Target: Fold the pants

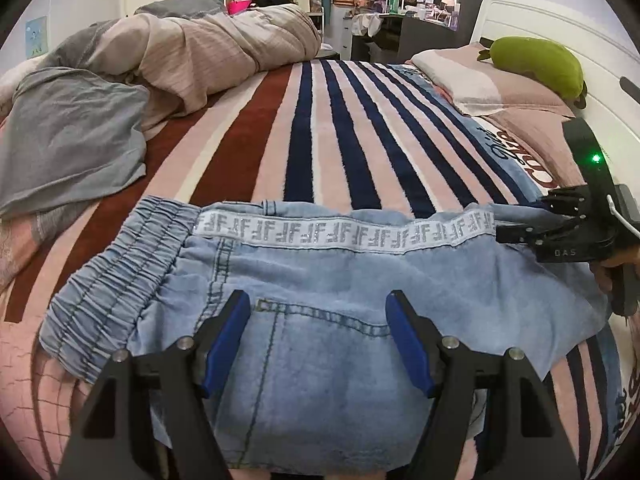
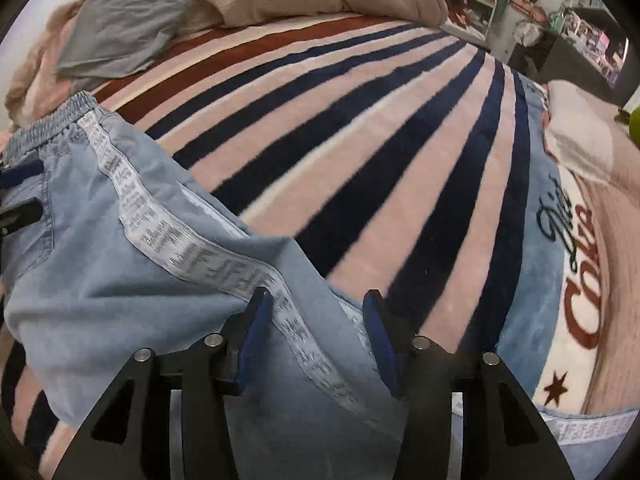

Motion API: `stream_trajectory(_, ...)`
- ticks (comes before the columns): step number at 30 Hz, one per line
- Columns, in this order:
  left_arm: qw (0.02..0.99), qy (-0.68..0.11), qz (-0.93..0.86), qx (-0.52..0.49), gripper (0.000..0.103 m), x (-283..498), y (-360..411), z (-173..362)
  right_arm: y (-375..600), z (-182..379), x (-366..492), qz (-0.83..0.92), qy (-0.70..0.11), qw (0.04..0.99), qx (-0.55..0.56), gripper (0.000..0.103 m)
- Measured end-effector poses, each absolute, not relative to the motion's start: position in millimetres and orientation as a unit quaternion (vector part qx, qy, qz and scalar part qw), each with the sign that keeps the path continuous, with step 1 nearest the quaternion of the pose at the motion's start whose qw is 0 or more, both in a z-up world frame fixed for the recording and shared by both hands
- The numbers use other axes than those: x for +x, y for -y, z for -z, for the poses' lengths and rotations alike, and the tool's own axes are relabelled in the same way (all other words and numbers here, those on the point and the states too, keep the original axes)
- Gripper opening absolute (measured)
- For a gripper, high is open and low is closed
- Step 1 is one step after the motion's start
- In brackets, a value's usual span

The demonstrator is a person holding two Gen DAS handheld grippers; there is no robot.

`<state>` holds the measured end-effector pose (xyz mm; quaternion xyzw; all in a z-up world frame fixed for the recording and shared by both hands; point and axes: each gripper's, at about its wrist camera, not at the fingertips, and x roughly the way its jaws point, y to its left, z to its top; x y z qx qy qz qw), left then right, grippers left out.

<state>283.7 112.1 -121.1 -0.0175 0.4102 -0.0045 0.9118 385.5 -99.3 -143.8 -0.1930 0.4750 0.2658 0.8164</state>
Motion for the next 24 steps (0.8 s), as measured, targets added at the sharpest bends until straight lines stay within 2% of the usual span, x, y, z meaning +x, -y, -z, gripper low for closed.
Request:
stream_trajectory(2,0.913,-0.407,0.003,-0.018,0.067,282.8,-110.7,118.3,114.9,132.8,383.9,-0.259,-0.470,0.827,-0.169,0.044)
stream_trajectory(5,0.917,-0.398,0.007,-0.012,0.071,281.1,-106.0,112.6,154.1,101.3,366.4,-0.245,-0.447,0.850,-0.136,0.059)
stream_trajectory(6,0.919,-0.394,0.011,-0.012,0.071,280.3,-104.4,110.3,170.2,92.2,358.7,-0.227,-0.442,0.856,-0.140,0.060)
stream_trajectory(15,0.924,-0.378,0.053,-0.027,0.072,268.7,-89.3,93.4,317.2,50.0,279.2,-0.030,-0.435,0.887,-0.154,0.061)
stream_trajectory(18,0.925,-0.373,0.068,-0.027,0.072,266.6,-81.7,87.8,353.9,47.4,251.6,-0.030,-0.451,0.888,-0.086,0.061)
stream_trajectory(24,0.925,-0.373,0.076,-0.019,0.072,262.2,-72.6,86.5,360.9,70.7,215.4,-0.072,-0.493,0.866,0.028,0.060)
